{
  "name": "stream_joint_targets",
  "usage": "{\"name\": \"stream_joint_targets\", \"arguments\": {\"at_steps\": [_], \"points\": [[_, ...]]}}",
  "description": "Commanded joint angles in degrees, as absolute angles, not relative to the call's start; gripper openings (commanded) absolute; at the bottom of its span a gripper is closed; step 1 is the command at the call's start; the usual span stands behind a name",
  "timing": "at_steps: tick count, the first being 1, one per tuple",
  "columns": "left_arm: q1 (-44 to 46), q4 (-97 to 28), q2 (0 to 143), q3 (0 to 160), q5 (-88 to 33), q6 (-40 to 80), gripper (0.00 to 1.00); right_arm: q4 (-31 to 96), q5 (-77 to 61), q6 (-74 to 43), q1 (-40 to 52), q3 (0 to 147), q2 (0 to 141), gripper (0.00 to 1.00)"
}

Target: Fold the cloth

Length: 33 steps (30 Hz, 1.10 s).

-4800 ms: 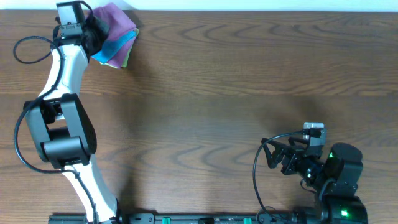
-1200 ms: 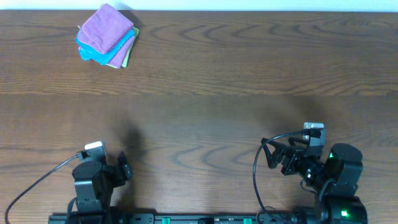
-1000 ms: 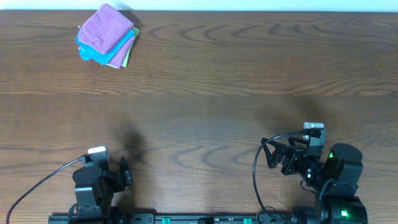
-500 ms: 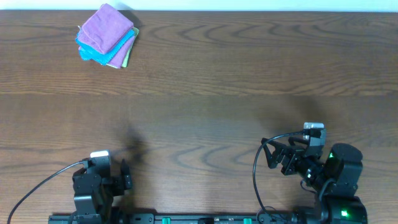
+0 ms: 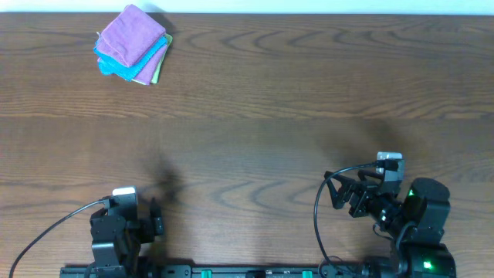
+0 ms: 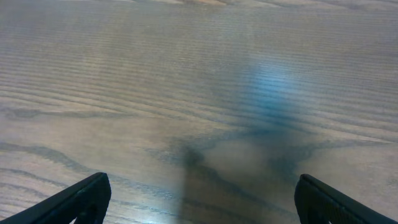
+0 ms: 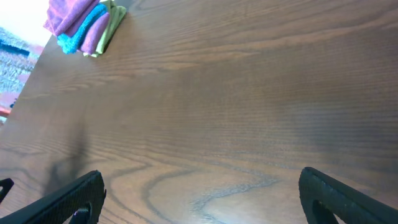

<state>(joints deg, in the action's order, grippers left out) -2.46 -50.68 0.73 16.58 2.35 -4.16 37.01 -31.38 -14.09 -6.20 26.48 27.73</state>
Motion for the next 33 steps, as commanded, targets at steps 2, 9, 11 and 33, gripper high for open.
{"name": "stream_joint_targets", "arguments": {"at_steps": [2,9,11,33], "points": [[-2.22,-54.15,0.21,16.12,3.11,-5.78,0.95,36.97,-31.92,-14.76,-6.68,26.41,27.49,0.99],[-2.22,-54.15,0.21,16.12,3.11,-5.78,0.95,40.36,-21.43,-12.16,-4.86,24.75,20.25,0.99],[-2.22,-54.15,0.21,16.12,3.14,-5.78,0.95,40.29,-18.9,-7.33,-3.57,22.52,15.84,0.99],[-2.22,-54.17,0.21,16.12,3.11,-5.78,0.95,45.71,-11.33,2.87,-2.15,10.94,0.27,0.99]]}}
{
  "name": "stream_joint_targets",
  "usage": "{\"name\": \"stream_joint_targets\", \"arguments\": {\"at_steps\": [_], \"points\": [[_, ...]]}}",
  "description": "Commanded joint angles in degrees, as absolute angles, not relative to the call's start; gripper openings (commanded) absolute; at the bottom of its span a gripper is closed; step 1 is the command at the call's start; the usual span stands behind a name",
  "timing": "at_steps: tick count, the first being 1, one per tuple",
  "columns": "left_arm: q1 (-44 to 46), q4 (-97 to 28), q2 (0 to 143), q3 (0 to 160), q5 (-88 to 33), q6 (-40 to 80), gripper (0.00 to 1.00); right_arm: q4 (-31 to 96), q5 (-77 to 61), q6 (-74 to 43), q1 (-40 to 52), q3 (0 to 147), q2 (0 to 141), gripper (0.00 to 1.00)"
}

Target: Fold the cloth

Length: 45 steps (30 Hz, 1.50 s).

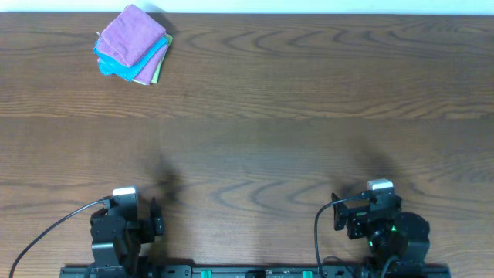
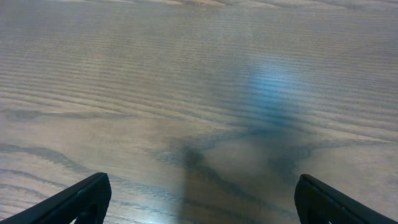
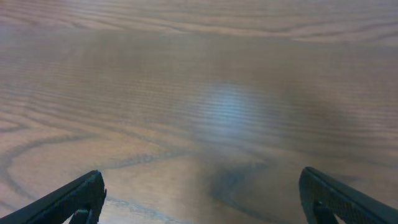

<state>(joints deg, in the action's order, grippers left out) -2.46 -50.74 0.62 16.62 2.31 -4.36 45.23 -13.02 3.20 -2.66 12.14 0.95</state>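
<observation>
A stack of folded cloths (image 1: 132,44), purple on top with blue and yellow-green under it, lies at the table's far left corner in the overhead view. My left gripper (image 2: 199,202) sits low at the near left edge, open, with only bare wood between its fingers (image 2: 81,196). My right gripper (image 3: 202,199) is at the near right edge, also open over bare wood. Both arms (image 1: 123,224) (image 1: 378,224) are drawn back, far from the cloths. Neither wrist view shows any cloth.
The brown wooden table (image 1: 270,116) spans the whole view. A black rail with the arm bases (image 1: 255,272) runs along the near edge, with cables looping beside each arm.
My right arm has drawn back toward the near edge and turned straight ahead; its wrist view no longer shows the cloth stack. The left arm and the cloths have not moved.
</observation>
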Motion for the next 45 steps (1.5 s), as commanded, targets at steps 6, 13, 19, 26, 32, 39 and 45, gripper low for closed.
{"name": "stream_joint_targets", "arguments": {"at_steps": [6,13,19,26,32,39,45], "points": [[-2.22,-54.17,0.21,16.12,3.11,-5.78,0.96,45.71,-10.48,2.26,-2.13,10.0,0.27,0.99],[-2.22,-54.17,0.21,16.12,3.11,-5.78,0.95,45.65,-10.5,2.24,-2.15,10.04,0.32,0.99],[-2.22,-54.17,0.21,16.12,3.11,-5.78,0.95,45.65,-10.5,2.24,-2.15,10.04,0.32,0.99],[-2.22,-54.17,0.21,16.12,3.11,-5.78,0.95,45.65,-10.5,2.24,-2.15,10.07,0.32,0.99],[-2.22,-54.15,0.21,16.12,3.11,-5.78,0.95,45.65,-10.5,2.24,-2.15,10.07,0.32,0.99],[-2.22,-54.17,0.21,16.12,3.11,-5.78,0.96,45.65,-10.5,2.24,-2.15,10.07,0.32,0.99],[-2.22,-54.15,0.21,16.12,3.11,-5.78,0.96,45.65,-10.5,2.24,-2.15,10.07,0.32,0.99]]}}
